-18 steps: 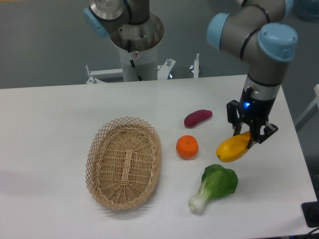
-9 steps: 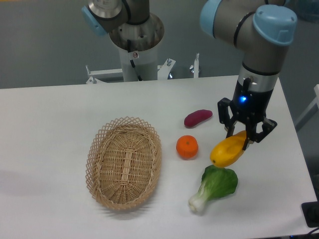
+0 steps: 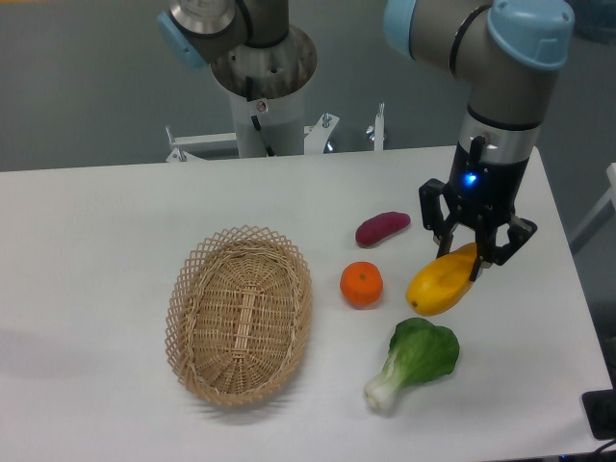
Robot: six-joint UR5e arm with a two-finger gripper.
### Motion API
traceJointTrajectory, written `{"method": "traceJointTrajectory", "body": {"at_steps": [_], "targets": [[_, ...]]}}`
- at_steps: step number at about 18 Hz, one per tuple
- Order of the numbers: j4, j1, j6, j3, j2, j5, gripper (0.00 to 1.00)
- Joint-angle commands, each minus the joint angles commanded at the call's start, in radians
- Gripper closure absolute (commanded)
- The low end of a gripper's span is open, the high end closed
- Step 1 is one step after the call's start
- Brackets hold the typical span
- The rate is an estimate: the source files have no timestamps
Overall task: Pick up the mango from the table
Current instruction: 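Hold the mango raised above the table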
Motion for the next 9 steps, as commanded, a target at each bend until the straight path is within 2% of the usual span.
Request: {"method": "traceJointTrajectory", "body": {"at_steps": [9], "targets": [[0.000,0.000,0.000,-0.006,0.002,0.000,0.64]]}}
